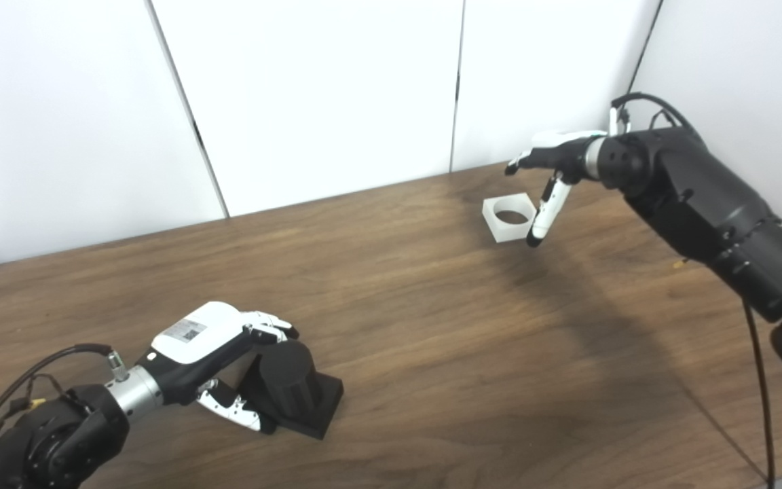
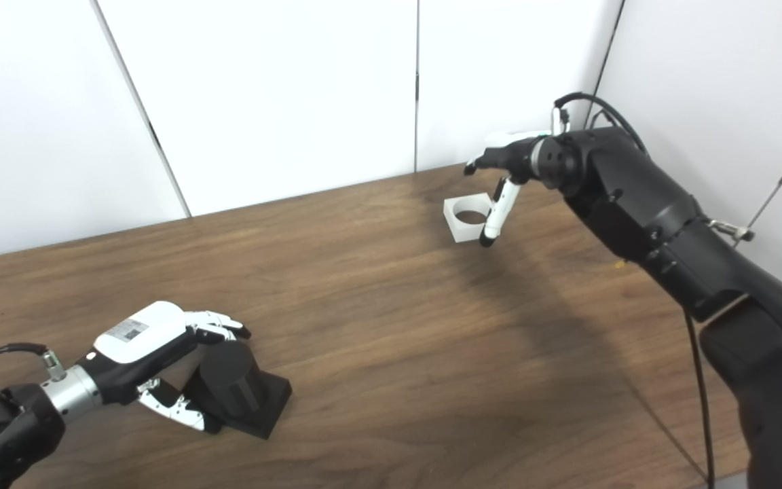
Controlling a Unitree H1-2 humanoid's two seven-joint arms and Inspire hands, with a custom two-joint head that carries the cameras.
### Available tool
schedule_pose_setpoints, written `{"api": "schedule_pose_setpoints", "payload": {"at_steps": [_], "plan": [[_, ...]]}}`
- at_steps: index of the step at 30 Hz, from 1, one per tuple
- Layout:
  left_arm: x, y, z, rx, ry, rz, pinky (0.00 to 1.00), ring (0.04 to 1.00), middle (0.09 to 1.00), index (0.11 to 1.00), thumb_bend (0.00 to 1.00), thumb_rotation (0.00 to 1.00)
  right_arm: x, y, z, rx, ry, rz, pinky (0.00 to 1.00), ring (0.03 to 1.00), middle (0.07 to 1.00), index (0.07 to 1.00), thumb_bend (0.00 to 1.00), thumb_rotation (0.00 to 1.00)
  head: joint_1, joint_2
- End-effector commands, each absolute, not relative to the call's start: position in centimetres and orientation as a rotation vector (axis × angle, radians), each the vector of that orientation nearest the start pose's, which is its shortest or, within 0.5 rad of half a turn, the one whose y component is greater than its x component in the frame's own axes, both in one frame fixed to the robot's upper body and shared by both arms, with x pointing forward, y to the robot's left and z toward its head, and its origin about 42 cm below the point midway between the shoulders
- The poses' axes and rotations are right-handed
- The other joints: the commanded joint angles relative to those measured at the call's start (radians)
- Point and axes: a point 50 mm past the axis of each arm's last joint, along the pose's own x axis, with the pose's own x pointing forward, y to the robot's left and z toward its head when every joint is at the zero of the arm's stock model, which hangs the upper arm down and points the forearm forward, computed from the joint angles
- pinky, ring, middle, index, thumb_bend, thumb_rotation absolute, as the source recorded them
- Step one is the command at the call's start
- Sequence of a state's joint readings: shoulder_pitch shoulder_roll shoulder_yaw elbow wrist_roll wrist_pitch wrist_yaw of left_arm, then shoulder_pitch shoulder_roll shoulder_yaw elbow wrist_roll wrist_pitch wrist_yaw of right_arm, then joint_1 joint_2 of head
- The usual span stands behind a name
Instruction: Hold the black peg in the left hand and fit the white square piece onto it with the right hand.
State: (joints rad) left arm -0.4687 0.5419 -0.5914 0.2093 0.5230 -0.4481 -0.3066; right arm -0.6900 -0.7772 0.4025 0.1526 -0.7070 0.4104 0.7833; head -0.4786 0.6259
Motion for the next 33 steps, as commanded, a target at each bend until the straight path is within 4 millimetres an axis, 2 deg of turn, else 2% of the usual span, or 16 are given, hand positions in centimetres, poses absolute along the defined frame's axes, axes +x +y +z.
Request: {"api": "schedule_pose_setpoints", "payload": {"at_steps": [1, 8, 15, 26, 33], "plan": [[35.3, 23.5, 11.9, 1.279, -0.323, -1.131, 0.73, 0.841, 0.818, 0.488, 0.52, 0.05, 45.6, -35.9, 31.9, -1.530, 0.370, 0.308, 0.86, 0.961, 0.998, 0.932, 1.00, 0.26, -0.001, 0.000], [35.3, 23.7, 12.0, 1.273, -0.333, -1.118, 0.72, 0.836, 0.811, 0.487, 0.52, 0.05, 46.6, -36.0, 30.2, -1.526, 0.413, 0.306, 0.87, 0.963, 1.000, 0.948, 0.99, 0.25, 0.014, 0.004], [35.4, 23.8, 12.0, 1.285, -0.328, -1.120, 0.72, 0.843, 0.817, 0.488, 0.52, 0.05, 47.2, -35.8, 28.8, -1.537, 0.429, 0.300, 0.83, 0.955, 0.991, 0.940, 0.94, 0.22, 0.027, 0.010], [35.3, 24.1, 12.2, 1.284, -0.328, -1.113, 0.72, 0.842, 0.818, 0.488, 0.52, 0.05, 47.3, -35.7, 27.9, -1.523, 0.412, 0.274, 0.84, 0.944, 0.982, 0.937, 0.90, 0.20, 0.037, 0.019], [35.3, 24.1, 12.4, 1.288, -0.331, -1.107, 0.72, 0.840, 0.818, 0.488, 0.52, 0.05, 47.1, -35.7, 27.0, -1.527, 0.321, 0.226, 0.77, 0.894, 0.930, 0.868, 0.83, 0.20, 0.048, 0.025]]}}
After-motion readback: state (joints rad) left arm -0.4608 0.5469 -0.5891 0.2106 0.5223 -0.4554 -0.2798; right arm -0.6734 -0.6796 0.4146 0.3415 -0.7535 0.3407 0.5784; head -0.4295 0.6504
